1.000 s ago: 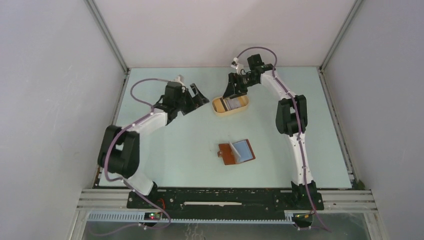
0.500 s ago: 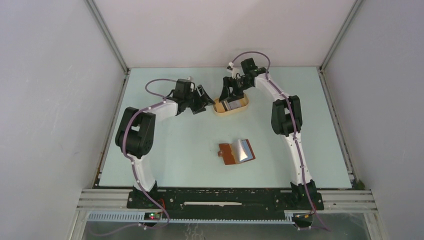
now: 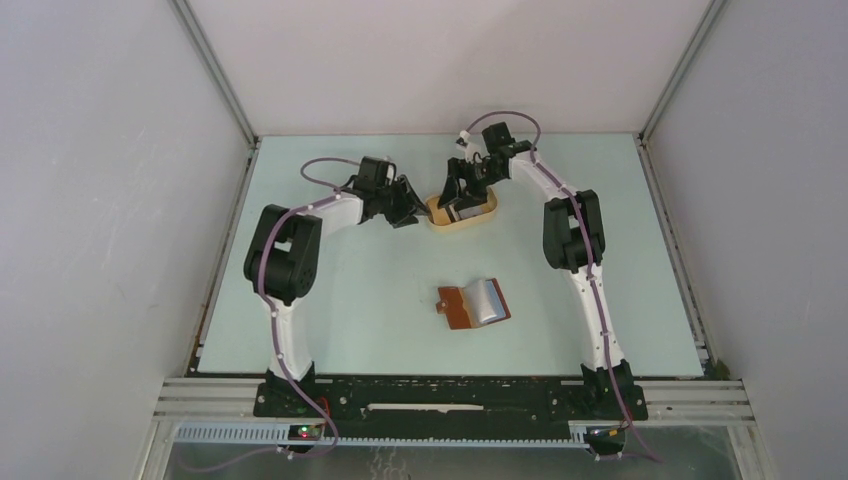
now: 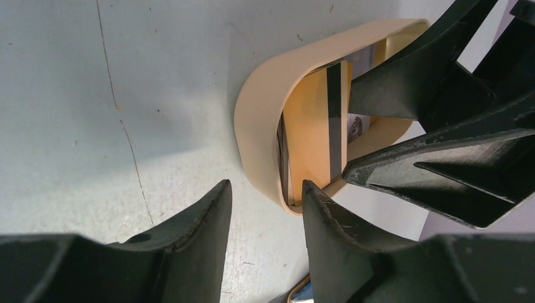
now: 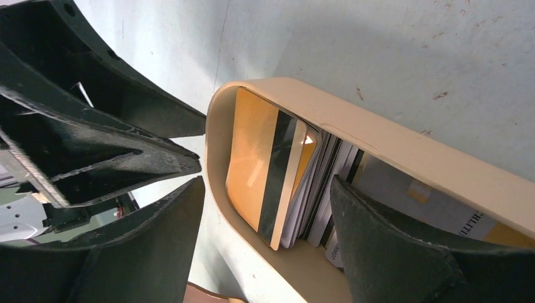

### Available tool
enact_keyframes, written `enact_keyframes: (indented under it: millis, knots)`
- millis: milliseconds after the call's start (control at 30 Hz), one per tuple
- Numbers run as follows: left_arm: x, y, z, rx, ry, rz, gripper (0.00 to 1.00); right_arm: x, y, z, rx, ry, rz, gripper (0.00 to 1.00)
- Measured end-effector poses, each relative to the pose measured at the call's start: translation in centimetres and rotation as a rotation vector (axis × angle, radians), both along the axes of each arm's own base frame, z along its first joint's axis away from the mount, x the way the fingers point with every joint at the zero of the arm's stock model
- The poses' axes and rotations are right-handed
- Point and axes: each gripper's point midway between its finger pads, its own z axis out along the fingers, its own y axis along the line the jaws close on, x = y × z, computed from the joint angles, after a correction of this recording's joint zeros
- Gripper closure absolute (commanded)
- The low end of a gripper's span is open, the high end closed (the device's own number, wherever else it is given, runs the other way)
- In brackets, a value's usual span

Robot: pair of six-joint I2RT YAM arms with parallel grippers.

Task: Put the credit cards into the card holder
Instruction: Pick up the credit card from the storage box.

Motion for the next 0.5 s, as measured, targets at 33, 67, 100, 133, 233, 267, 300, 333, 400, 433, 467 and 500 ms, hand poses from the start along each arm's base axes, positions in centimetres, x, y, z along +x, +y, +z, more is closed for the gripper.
enact_keyframes:
  millis: [33,67,100,133,233,267,300,333,400,433,467,500]
  knots:
    - [0.0,0.0,-0.2,0.001,0.006,-0.002,0.53,0.0,0.1,0.0,0.003,0.002,-0.001,0.19]
    - [-0.1,-0.1,-0.4,0.005,0.012,-0.007,0.54,-0.1,0.1,0.0,0.007,0.004,0.000,0.19]
    - [-0.2,-0.2,-0.5,0.004,0.015,-0.013,0.56,-0.1,0.2,0.0,0.012,0.007,0.001,0.20]
    - [-0.2,-0.2,-0.6,0.002,0.019,-0.016,0.58,-0.2,0.3,0.0,0.017,0.009,0.004,0.20]
    - [-0.4,-0.4,-0.8,-0.001,0.029,-0.026,0.62,-0.3,0.6,0.0,0.035,0.015,0.008,0.21]
    - [-0.5,-0.5,-0.9,-0.003,0.032,-0.029,0.63,-0.4,0.7,0.0,0.044,0.020,0.009,0.21]
    - [-0.5,-0.5,-1.0,-0.004,0.035,-0.031,0.64,-0.5,0.8,0.0,0.053,0.026,0.011,0.21]
    - [-0.5,-0.6,-1.0,-0.005,0.038,-0.033,0.64,-0.6,0.9,0.0,0.063,0.033,0.015,0.21]
    - [-0.6,-0.8,-1.0,-0.010,0.042,-0.040,0.65,-0.9,1.1,0.1,0.081,0.047,0.019,0.22]
    - [-0.6,-0.8,-1.0,-0.009,0.043,-0.043,0.65,-1.0,1.2,0.1,0.091,0.054,0.020,0.22]
    - [-0.6,-0.8,-1.1,-0.008,0.044,-0.046,0.65,-1.1,1.3,0.1,0.100,0.059,0.022,0.22]
    - [-0.7,-0.7,-1.1,-0.007,0.047,-0.046,0.66,-1.1,1.4,0.2,0.112,0.064,0.023,0.22]
